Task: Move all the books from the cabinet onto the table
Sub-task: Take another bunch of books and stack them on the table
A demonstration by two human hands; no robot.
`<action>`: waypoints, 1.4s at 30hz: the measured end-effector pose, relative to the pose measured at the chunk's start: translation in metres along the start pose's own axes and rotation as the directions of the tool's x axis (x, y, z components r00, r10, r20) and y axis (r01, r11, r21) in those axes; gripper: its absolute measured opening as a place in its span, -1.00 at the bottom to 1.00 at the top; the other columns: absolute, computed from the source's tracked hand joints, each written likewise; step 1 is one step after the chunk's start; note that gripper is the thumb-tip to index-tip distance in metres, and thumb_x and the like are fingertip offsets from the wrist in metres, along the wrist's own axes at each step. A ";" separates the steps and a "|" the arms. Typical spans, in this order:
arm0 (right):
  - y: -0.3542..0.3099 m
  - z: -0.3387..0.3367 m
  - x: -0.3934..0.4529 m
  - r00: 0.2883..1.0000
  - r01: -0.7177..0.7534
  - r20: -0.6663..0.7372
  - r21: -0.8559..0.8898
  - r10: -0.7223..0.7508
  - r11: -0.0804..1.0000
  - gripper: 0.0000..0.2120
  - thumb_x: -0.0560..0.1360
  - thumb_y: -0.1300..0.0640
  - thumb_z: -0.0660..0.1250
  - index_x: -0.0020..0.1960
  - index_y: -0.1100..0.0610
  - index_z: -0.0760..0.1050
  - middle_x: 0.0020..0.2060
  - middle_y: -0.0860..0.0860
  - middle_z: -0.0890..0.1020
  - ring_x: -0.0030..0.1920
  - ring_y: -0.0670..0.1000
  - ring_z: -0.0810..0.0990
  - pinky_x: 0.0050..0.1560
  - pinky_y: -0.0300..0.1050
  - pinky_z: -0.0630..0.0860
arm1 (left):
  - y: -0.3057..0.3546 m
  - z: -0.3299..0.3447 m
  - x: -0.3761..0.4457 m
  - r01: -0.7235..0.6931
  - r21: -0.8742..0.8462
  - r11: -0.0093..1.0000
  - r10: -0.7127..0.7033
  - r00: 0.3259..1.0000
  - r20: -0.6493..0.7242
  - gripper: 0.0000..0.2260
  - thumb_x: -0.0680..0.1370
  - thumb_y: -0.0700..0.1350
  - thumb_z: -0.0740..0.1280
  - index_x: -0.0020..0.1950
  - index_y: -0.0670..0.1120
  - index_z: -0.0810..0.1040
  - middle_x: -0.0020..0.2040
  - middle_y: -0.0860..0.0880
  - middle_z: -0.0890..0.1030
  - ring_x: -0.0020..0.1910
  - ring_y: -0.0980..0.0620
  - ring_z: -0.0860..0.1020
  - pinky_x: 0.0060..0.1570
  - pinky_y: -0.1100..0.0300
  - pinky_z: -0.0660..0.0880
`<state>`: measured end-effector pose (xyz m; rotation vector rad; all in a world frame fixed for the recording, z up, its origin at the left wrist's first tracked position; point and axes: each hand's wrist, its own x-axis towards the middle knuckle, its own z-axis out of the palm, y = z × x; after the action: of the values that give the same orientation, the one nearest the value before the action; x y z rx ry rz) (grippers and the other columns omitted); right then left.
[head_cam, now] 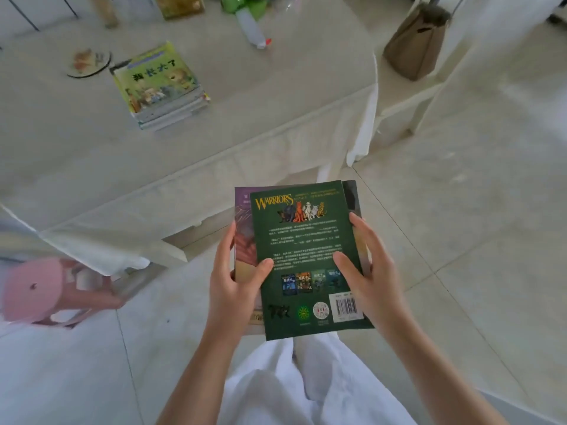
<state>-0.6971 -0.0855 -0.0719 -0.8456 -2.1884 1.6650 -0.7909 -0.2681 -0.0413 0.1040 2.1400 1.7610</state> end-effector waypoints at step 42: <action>-0.167 0.162 0.449 0.694 -0.434 0.620 -0.049 0.368 0.900 -0.50 0.34 0.34 0.46 0.24 0.15 0.44 0.03 0.08 0.70 0.05 0.16 0.67 0.13 0.20 0.54 | 0.057 -0.072 0.385 -0.057 -0.139 0.989 -0.005 0.911 -0.412 -0.31 0.46 -0.17 0.47 0.47 0.18 0.21 0.25 0.17 0.51 0.09 0.14 0.63 0.00 0.01 0.63</action>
<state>-1.1889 0.0231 -0.0252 -0.8883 -2.3907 2.5610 -1.1825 -0.2133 -0.0650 -0.3081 2.2773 2.1028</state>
